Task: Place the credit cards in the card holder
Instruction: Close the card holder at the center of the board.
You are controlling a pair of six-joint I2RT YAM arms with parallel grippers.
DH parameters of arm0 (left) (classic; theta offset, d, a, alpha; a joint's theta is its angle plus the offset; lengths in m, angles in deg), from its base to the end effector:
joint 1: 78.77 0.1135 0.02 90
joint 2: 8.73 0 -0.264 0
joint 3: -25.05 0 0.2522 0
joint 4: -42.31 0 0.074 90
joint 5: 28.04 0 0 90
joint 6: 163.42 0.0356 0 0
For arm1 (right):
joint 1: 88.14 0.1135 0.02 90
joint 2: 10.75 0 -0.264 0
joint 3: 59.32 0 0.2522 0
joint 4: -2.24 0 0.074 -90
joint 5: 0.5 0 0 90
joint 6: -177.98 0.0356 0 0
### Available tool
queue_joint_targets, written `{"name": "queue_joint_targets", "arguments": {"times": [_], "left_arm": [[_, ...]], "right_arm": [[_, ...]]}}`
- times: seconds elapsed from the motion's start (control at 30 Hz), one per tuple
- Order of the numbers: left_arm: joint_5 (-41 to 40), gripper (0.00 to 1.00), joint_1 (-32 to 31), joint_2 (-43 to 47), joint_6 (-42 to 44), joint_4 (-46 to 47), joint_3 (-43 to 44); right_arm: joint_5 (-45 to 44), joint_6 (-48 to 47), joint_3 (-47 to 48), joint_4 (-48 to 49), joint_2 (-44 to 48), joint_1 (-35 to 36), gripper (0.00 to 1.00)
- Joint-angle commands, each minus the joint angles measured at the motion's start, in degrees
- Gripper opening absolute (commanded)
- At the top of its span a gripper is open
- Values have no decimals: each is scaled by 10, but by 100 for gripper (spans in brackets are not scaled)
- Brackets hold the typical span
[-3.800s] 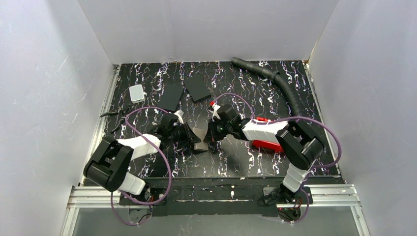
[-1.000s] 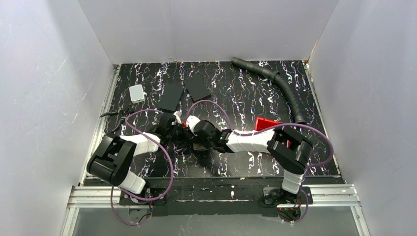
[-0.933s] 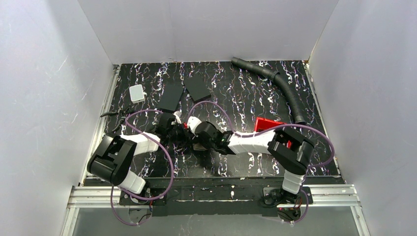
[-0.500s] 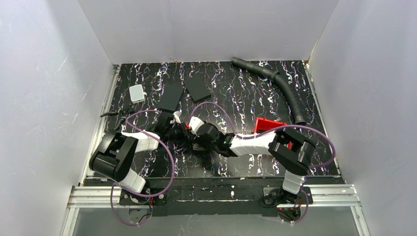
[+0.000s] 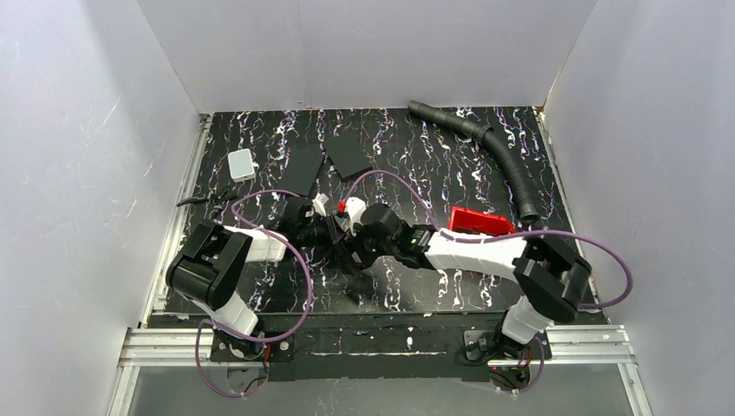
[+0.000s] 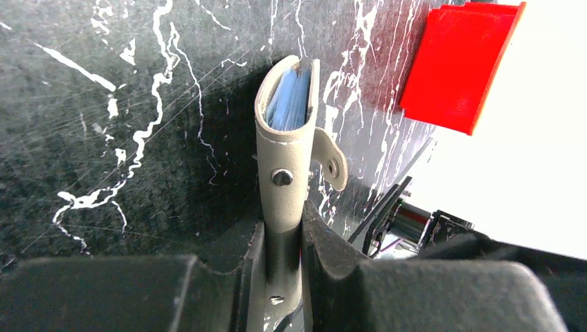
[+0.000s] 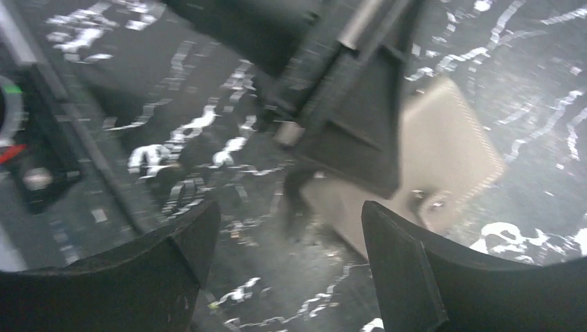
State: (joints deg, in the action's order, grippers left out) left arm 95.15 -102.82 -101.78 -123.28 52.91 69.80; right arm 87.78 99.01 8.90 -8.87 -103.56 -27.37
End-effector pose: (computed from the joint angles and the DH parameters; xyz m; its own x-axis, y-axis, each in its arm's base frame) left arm 0.2513 -0.1335 0.1254 -0.9231 -0.2886 -0.2542 0.0479 0.5694 -0.8207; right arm 0.1725 0.3060 0.2083 -0.4443 -0.4024 -0.8004 -0.7900 0.5974 0.1382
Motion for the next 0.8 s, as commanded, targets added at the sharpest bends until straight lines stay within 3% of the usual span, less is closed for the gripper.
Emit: {"name": "queue_joint_targets", "arguments": {"times": [0.0,0.1,0.13,0.17,0.2,0.33,0.37,0.5,0.63,0.77], "left_arm": [[-79,0,-11,-32,40,-74,-13],[-80,0,-11,-34,38,-74,-14],[-80,0,-11,-37,37,-74,-14],[-76,0,-11,-40,34,-74,-14],[-74,0,-11,-41,35,-75,-13],[-72,0,-11,-45,35,-74,-10],[-70,0,-11,-46,34,-74,-8],[-66,0,-11,-48,32,-74,-5],[-66,0,-11,-46,31,-74,-5],[-67,0,-11,-46,32,-74,-6]], "right_arm": [[142,76,4,-3,58,-20,84],[140,143,-36,19,98,-82,82],[134,172,-56,36,111,-115,77],[147,213,-95,78,119,-158,67],[187,250,-112,109,101,-205,51],[313,340,-132,235,-25,-276,55],[325,343,-122,244,-55,-279,46],[360,371,-97,290,-116,-273,31],[363,372,-87,292,-132,-259,26],[330,330,-74,230,-112,-245,29]]}}
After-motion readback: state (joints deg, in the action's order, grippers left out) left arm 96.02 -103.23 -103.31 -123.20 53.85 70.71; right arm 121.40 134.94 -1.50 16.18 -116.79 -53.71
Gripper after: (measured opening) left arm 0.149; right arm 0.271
